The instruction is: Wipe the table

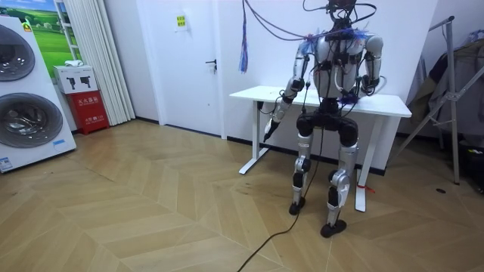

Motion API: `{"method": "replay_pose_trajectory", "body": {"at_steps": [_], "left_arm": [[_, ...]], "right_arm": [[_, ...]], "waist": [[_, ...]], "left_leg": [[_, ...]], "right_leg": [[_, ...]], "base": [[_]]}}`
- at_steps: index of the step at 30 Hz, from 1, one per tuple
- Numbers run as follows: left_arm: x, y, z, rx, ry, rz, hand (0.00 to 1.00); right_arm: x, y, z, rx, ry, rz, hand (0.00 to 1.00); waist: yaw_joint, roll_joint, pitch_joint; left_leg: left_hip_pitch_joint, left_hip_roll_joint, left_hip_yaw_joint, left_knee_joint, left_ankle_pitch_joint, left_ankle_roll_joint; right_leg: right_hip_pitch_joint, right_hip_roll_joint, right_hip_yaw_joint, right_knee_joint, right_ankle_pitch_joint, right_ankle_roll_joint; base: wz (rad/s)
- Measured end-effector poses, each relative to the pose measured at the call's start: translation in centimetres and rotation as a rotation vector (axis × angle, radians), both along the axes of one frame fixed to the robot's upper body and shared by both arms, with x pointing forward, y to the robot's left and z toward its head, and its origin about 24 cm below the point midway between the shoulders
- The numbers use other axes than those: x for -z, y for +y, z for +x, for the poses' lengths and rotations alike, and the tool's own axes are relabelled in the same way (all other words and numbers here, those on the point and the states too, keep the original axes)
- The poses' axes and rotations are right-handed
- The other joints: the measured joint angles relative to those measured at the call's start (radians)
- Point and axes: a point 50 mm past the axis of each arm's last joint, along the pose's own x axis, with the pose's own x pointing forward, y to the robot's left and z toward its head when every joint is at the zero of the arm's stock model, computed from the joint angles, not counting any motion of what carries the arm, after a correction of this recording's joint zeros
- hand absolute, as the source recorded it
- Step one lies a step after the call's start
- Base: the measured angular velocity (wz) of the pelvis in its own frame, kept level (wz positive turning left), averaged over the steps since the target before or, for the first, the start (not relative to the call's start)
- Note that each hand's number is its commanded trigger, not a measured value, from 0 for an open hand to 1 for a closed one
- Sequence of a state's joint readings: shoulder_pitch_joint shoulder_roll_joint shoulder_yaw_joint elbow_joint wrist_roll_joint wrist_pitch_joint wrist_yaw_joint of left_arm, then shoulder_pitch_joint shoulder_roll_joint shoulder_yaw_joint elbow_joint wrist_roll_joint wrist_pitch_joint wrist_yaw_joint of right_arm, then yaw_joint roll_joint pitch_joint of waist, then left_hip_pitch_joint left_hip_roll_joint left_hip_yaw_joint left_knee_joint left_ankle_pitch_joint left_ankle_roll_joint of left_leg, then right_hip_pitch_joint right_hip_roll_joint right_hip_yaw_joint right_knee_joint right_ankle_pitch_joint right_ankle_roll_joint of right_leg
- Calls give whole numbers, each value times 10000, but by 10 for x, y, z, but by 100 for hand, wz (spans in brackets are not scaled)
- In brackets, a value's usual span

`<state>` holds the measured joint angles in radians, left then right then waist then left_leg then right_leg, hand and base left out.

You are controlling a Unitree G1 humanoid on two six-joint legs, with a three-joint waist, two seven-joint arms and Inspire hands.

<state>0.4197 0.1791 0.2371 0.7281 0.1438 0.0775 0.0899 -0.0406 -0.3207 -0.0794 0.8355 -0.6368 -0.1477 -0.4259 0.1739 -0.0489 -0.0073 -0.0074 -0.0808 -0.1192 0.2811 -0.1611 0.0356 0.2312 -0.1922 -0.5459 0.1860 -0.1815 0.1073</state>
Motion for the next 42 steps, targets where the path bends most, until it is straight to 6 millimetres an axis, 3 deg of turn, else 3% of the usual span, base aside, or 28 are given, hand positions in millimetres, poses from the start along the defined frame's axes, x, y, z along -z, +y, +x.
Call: {"method": "replay_pose_trajectory", "body": {"at_steps": [2, 4, 7, 15, 17, 21, 23, 25, 26, 28, 31, 32, 35, 36, 37, 42], "left_arm": [[0, -1, 2, -79, -140, -150, 0], [0, -1, 3, -70, -190, -240, 0], [0, -2, 4, -48, -194, -293, 0], [1, -2, 4, -23, -201, -259, 0], [2, -5, 6, 57, -157, -328, 0], [8, -13, 7, 438, 155, -596, 0], [8, -15, 8, 553, 179, -623, 0], [9, -18, 12, 724, 159, -723, 0], [9, -18, 11, 724, 187, -747, 0], [10, -19, 9, 724, 251, -843, 0], [11, -21, 0, 600, 460, -968, 0], [11, -21, -1, 587, 486, -978, 0], [11, -23, 3, 632, 377, -1049, 0], [12, -23, 7, 661, 317, -1059, 0], [12, -24, 10, 719, 287, -1082, 0], [10, -26, 29, 1060, -244, -1007, 0]], "right_arm": [[1, -16, -13, 759, 125, -124, 100], [1, -30, -28, 1291, 343, -306, 100], [3, -36, -39, 1599, 560, -371, 100], [0, -31, -30, 1443, 754, -796, 100], [-1, -26, -22, 1353, 849, -951, 100], [-13, 1, 17, -104, 1159, -1563, 100], [-21, 26, 45, -1288, 1047, -1611, 100], [-35, 58, 77, -2516, 703, -1469, 100], [-43, 72, 89, -3061, 532, -1492, 100], [-51, 85, 99, -3630, 320, -1502, 100], [-56, 91, 103, -3934, 17, -1555, 100], [-56, 90, 103, -3937, -24, -1589, 93], [-55, 92, 101, -4035, -185, -1690, 17], [-53, 93, 99, -4115, -210, -1764, 5], [-51, 92, 97, -4161, -165, -1875, 0], [-40, 88, 83, -4011, -27, -1883, 0]], "waist": [[-130, 12, -21], [-286, -62, -74], [-373, -118, -76], [-256, -160, -49], [17, -134, -34], [649, -167, 23], [909, -179, 132], [1252, -183, 294], [1423, -226, 331], [1711, -281, 343], [1723, -281, 331], [1717, -277, 334], [1638, -202, 358], [1633, -154, 378], [1581, -76, 351], [1459, 80, 230]], "left_leg": [[-16, 13, 19, 86, -4, -6], [-17, 7, 62, 159, -4, -8], [4, 11, 126, 266, -38, 22], [-11, 12, 192, 315, -105, 63], [11, 125, 344, 311, -138, 25], [-176, 290, 581, 225, -114, -46], [-292, 348, 591, 231, -104, -89], [-378, 328, 454, 224, -82, -75], [-498, 293, 368, 240, -83, -77], [-669, 222, 241, 297, -96, -59], [-842, 133, 23, 443, -127, -5], [-848, 125, 7, 456, -137, 10], [-817, 168, -30, 450, -205, 23], [-765, 189, -19, 459, -251, 26], [-731, 190, 2, 465, -293, 46], [-460, 146, 304, 462, -449, 222]], "right_leg": [[-6, 14, 45, -1, -8, 8], [-29, -17, 107, 0, -188, 168], [-15, -14, 178, 5, -165, 184], [-22, 7, 341, -12, -109, 160], [-117, 63, 577, -3, -108, 153], [-489, 159, 780, 31, -90, 74], [-576, 228, 753, 31, -6, -79], [-626, 264, 673, 6, -15, -116], [-651, 266, 620, -14, -45, -137], [-723, 237, 483, -9, -75, -132], [-669, 195, 158, 88, -57, -98], [-668, 189, 164, 144, -57, -98], [-733, 171, 213, 439, -58, -97], [-730, 157, 229, 560, -59, -95], [-712, 108, 210, 733, -68, -81], [-683, -83, 297, 1032, -66, -76]], "base": [[-6], [-2], [-7], [-4], [-31], [-21], [3], [25], [29], [33], [47], [34], [10], [-3], [0], [-12]]}}
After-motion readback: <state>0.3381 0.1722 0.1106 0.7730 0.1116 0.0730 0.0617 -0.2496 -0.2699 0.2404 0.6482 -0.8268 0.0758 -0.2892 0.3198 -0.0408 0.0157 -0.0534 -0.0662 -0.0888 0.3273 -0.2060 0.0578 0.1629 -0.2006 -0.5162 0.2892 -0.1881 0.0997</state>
